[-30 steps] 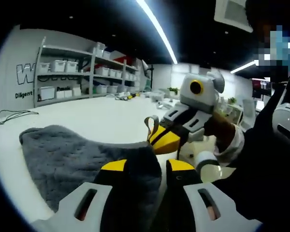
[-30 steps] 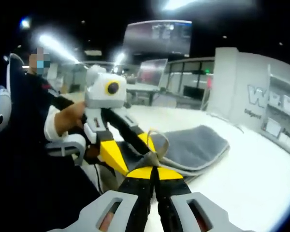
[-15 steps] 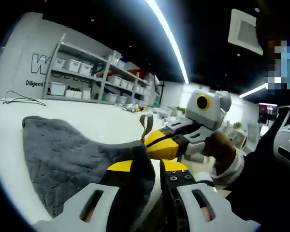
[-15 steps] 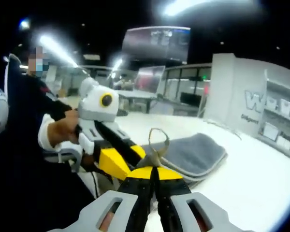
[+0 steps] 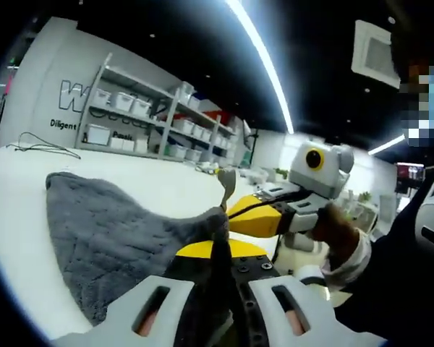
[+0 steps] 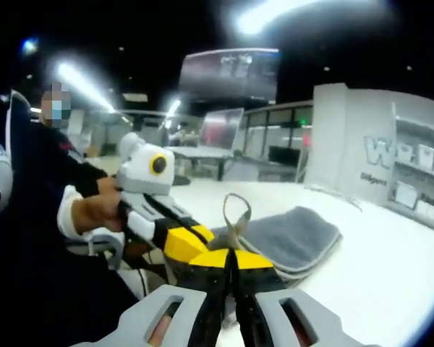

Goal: Open the folded towel by lifting each exposed corner and separating the folded layers until the towel lies flat within the target outline without major curled edges

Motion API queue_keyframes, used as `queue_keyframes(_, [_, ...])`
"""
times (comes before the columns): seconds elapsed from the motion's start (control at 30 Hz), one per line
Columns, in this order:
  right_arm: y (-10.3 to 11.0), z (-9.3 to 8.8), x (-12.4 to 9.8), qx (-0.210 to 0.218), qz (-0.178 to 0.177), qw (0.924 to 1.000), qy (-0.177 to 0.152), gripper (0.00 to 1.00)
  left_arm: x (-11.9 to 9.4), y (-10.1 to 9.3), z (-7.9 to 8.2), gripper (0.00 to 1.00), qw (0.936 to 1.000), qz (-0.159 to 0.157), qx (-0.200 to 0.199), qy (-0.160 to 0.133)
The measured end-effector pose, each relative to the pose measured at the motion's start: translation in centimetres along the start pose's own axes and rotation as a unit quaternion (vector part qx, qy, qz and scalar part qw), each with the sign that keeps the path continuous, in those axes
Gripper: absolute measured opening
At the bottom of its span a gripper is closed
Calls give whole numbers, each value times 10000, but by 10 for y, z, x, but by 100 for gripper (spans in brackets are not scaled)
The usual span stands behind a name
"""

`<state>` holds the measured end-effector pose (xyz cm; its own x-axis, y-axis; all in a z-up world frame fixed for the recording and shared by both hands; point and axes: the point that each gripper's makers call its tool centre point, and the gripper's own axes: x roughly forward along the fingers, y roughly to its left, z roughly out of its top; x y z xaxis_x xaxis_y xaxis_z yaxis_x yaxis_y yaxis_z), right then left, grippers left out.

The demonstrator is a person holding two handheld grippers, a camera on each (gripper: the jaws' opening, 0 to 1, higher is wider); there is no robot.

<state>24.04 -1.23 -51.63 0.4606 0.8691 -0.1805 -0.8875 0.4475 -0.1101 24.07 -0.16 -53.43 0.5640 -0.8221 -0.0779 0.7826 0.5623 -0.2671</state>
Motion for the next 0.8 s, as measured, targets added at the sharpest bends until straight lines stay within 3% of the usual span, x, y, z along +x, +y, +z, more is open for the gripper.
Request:
queue_keyframes(0.1, [-5,2,-2,136,-78,9999,-57,0,-3,3,6,3,9997,101,-189,-106])
queue_keyframes(0.23, [-15,10,-8,691,-192,9968,-356,0,-9,6,14,3,9993,184,-264,-185])
queue_keyframes(0.43, [-24,8,-13,513,-296,9973,-433,0,-14,6,13,3,9992,174,-331,-161])
queue_keyframes(0.6, [-35,-2,-7,170,-422,9988,-162,0,-17,4,14,3,9996,160,-190,-113])
queue_keyframes(0.8, [-47,-7,-4,159,-409,9990,-76,0,-29,8,31,3,9989,233,-267,-306])
